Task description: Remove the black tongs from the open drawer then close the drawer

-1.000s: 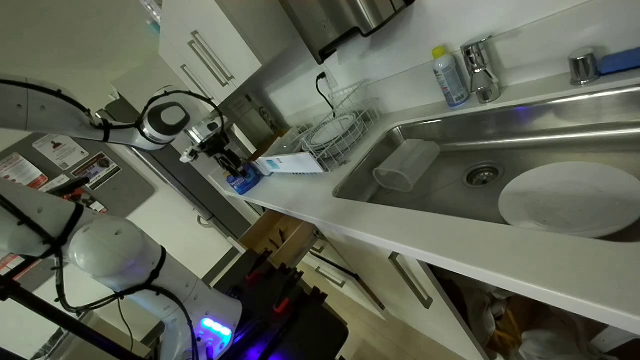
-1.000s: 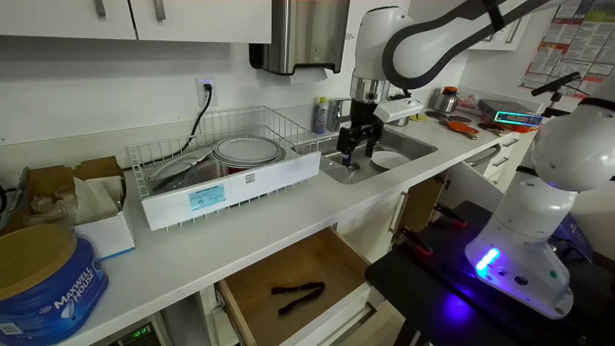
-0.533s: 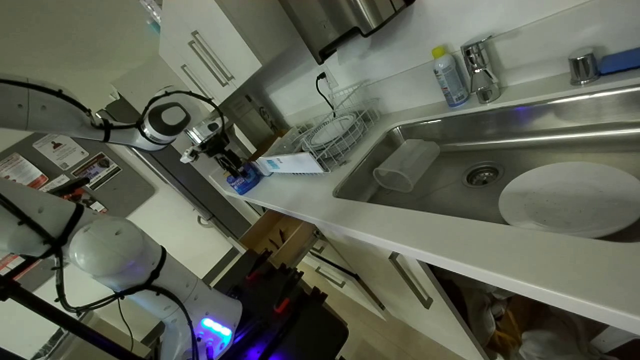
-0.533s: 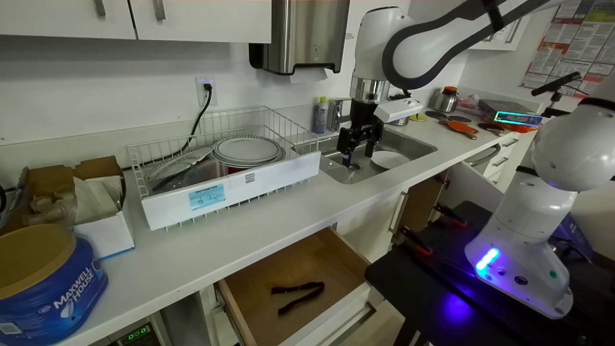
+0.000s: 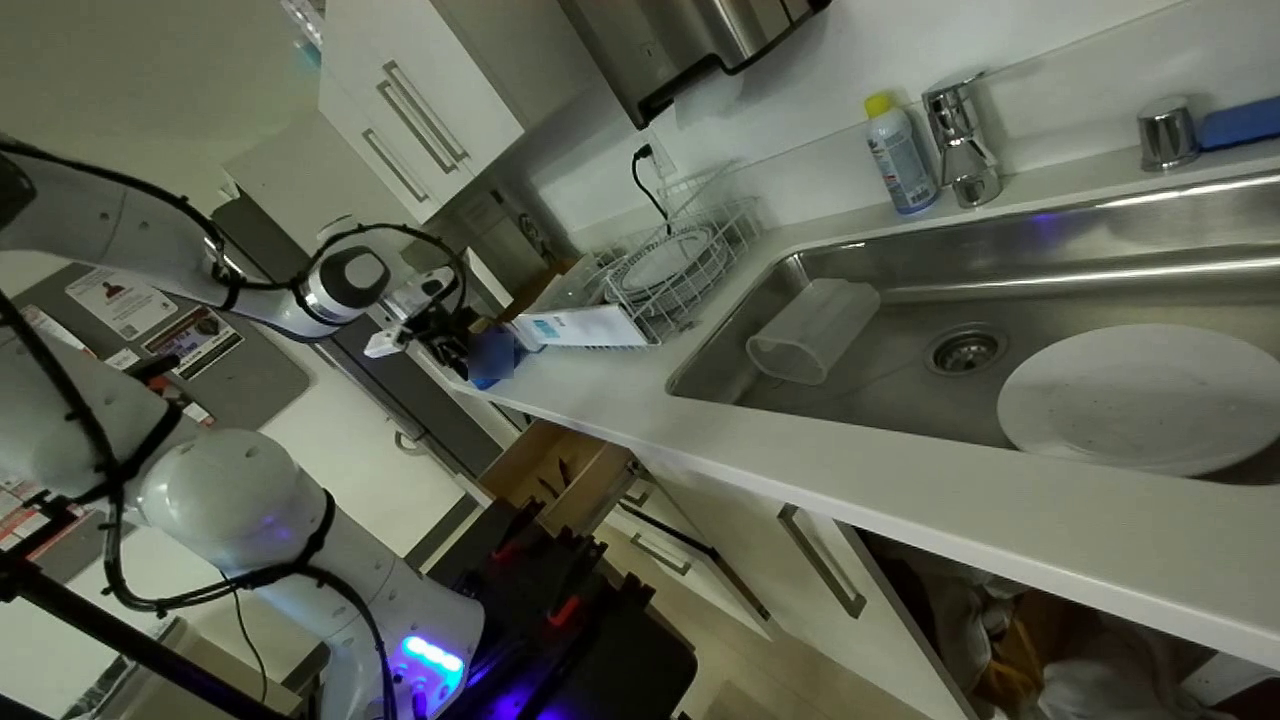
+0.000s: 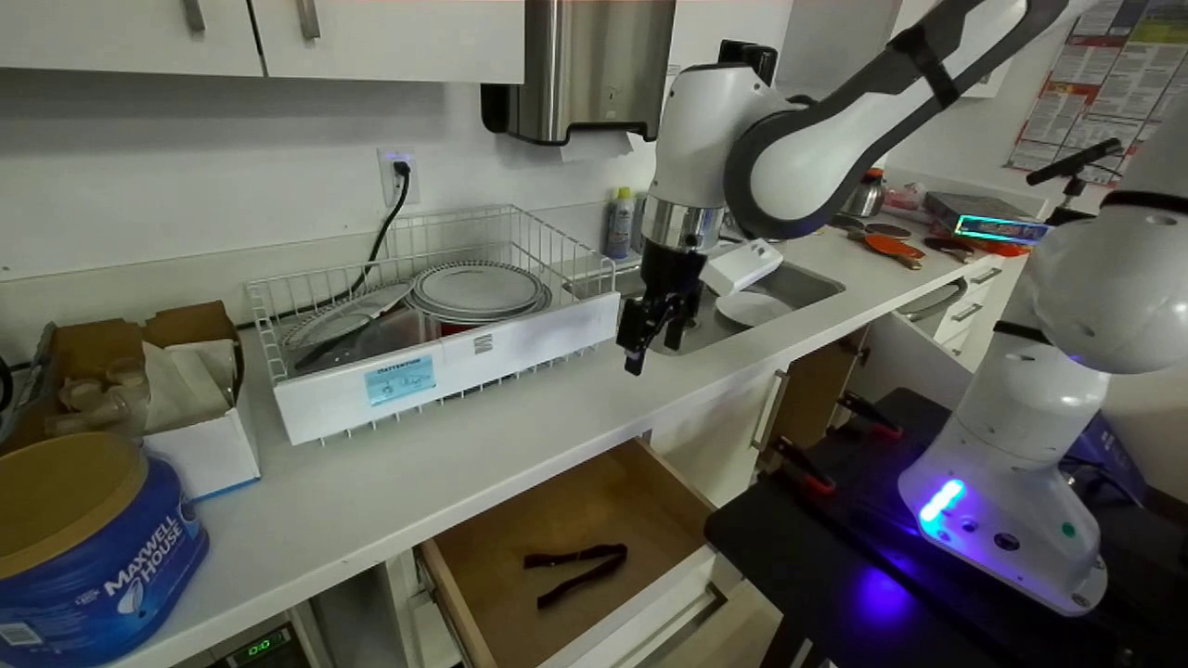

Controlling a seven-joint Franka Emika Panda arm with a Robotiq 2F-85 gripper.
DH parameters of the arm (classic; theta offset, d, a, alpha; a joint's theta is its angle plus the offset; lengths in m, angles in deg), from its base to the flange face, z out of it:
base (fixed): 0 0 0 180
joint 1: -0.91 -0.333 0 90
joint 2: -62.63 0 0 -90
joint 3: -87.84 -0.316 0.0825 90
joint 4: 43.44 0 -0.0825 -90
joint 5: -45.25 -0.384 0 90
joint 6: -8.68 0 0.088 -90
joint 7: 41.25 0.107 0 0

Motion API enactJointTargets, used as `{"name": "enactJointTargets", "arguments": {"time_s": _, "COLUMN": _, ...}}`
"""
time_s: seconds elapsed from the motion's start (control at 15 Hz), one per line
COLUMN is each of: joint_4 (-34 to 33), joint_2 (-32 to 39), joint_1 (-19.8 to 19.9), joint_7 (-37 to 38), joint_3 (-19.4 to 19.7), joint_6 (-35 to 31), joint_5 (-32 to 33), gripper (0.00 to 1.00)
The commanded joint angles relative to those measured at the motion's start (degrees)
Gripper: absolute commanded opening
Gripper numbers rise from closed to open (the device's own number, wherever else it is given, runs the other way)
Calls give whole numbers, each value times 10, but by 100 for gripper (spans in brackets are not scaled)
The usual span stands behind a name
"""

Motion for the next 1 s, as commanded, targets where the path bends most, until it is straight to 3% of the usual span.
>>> {"name": "enactJointTargets", "arguments": {"time_s": 0.0, "joint_4": -26, "joint_2": 111, "joint_1": -19, "joint_7": -24, "joint_3": -4, "joint_6": -116, "joint_5": -20, "gripper": 100}}
{"name": "enactJointTargets", "arguments": {"time_s": 0.2, "joint_4": -62, "joint_2": 209, "joint_1": -27, "joint_7": -30, "joint_3": -4, "joint_6": -179, "joint_5": -24, "gripper": 100}}
{"name": "enactJointTargets", "arguments": {"time_s": 0.4, "joint_4": -106, "joint_2": 280, "joint_1": -42, "joint_7": -27, "joint_3": -15, "joint_6": -159, "joint_5": -32, "gripper": 100}}
{"name": "enactJointTargets", "arguments": {"time_s": 0.53, "joint_4": -84, "joint_2": 260, "joint_1": -46, "joint_7": -24, "joint_3": -4, "joint_6": -166, "joint_5": -24, "gripper": 100}}
{"name": "enactJointTargets", "arguments": {"time_s": 0.93, "joint_4": -111, "joint_2": 294, "joint_1": -56, "joint_7": -24, "joint_3": -5, "joint_6": -166, "joint_5": -25, "gripper": 100}}
